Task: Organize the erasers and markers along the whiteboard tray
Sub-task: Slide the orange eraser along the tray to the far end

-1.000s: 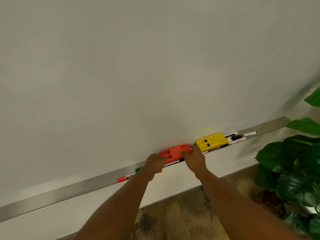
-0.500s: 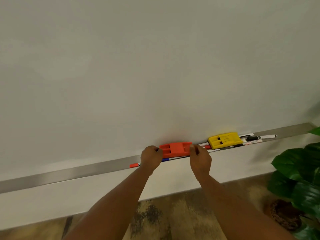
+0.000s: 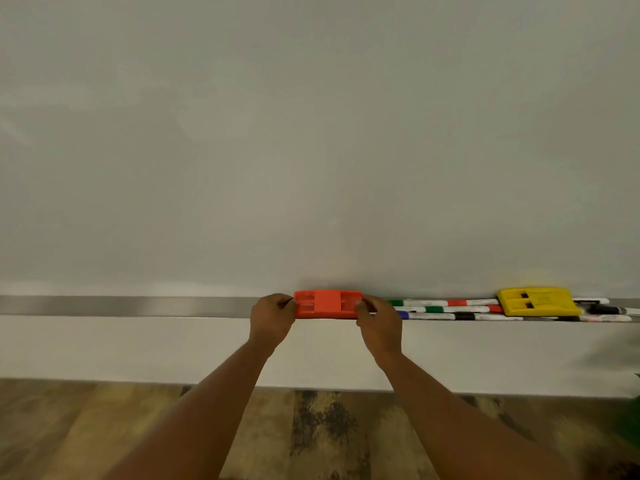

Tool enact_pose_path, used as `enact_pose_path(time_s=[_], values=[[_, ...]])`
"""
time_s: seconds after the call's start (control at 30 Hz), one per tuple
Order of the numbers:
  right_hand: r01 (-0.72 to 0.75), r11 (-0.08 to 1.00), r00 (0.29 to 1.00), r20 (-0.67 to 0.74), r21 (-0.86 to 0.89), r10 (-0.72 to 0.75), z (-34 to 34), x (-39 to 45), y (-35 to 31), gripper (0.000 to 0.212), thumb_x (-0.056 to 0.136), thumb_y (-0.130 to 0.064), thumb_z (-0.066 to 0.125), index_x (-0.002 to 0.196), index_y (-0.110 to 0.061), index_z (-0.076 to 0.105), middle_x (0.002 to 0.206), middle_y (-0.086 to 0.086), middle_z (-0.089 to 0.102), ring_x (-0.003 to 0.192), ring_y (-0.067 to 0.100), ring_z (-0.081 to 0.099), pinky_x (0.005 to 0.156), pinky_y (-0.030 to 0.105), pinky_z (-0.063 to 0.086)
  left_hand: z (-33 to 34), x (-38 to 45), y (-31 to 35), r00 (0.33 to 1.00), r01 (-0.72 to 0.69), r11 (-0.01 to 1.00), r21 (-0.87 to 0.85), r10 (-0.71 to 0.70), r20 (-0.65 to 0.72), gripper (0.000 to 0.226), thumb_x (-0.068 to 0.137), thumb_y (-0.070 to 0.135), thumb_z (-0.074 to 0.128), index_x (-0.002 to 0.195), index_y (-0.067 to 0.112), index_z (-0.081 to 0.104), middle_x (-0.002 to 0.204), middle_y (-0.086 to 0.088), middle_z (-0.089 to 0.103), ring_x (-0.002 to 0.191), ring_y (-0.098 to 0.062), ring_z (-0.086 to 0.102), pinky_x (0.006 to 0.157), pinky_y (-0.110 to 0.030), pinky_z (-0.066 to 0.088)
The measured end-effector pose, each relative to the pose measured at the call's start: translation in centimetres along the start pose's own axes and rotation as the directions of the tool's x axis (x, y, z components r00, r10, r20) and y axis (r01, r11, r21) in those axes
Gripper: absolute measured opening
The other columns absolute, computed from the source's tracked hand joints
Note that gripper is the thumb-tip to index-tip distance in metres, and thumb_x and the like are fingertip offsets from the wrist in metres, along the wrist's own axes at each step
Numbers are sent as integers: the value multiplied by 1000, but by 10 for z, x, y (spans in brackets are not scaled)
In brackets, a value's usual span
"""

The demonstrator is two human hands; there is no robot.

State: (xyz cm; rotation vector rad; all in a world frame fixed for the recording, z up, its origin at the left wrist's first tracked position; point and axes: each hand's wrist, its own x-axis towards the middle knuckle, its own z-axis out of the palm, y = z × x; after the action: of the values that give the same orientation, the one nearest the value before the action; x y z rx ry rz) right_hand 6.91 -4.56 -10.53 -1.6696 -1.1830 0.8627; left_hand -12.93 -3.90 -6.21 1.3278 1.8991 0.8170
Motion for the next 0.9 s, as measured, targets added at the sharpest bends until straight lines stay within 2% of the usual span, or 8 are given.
enact_pose_path(time_s=[0.27, 0.4, 0.6, 0.7, 0.83, 0.9], values=[[34, 999, 991, 132, -40, -28, 118, -30, -54, 24, 90, -28, 58, 108, -17, 69, 99, 2, 67, 87, 20, 66, 86, 39, 55, -111, 26, -73, 988, 0, 999, -51, -8, -151, 17, 91, 21, 61, 96, 13, 76, 84, -4, 73, 82, -25, 69, 84, -35, 55], [51, 998, 984, 170, -33, -45, 175, -48, -83, 20, 91, -24, 59, 104, -15, 71, 95, 4, 68, 84, 22, 66, 84, 40, 55, -162, 39, -108, 974, 9, 999, -35, -17, -228, 18, 91, 22, 61, 98, 14, 75, 87, -4, 73, 85, -25, 67, 84, -36, 54], [84, 996, 957, 278, -11, -78, 266, -74, -130, 17, 90, -21, 58, 97, -13, 72, 88, 6, 69, 77, 22, 66, 76, 38, 55, -240, 62, -158, 927, 66, 998, -11, -65, -370, 22, 94, 22, 58, 107, 12, 73, 103, -6, 74, 96, -26, 65, 90, -35, 51], [51, 998, 941, 335, 29, -57, 312, -86, -152, 16, 89, -19, 58, 95, -14, 71, 84, 5, 70, 75, 25, 67, 71, 39, 56, -282, 76, -184, 908, 96, 995, -6, -91, -410, 22, 93, 20, 58, 107, 14, 73, 105, -4, 74, 97, -25, 65, 90, -35, 51], [-1, 1000, 903, 429, 31, -12, 375, -100, -172, 15, 82, -15, 51, 73, -14, 64, 71, 13, 66, 63, 30, 60, 55, 33, 43, -336, 93, -212, 878, 123, 992, -9, -112, -465, 21, 92, 19, 59, 106, 13, 74, 106, -5, 73, 102, -25, 64, 92, -36, 50], [-41, 998, 879, 477, 40, 17, 403, -106, -182, 15, 79, -12, 50, 72, -12, 63, 72, 16, 66, 58, 22, 54, 55, 32, 40, -359, 101, -226, 865, 139, 990, -18, -130, -484, 21, 92, 19, 59, 105, 13, 74, 105, -4, 74, 101, -25, 64, 91, -35, 50]])
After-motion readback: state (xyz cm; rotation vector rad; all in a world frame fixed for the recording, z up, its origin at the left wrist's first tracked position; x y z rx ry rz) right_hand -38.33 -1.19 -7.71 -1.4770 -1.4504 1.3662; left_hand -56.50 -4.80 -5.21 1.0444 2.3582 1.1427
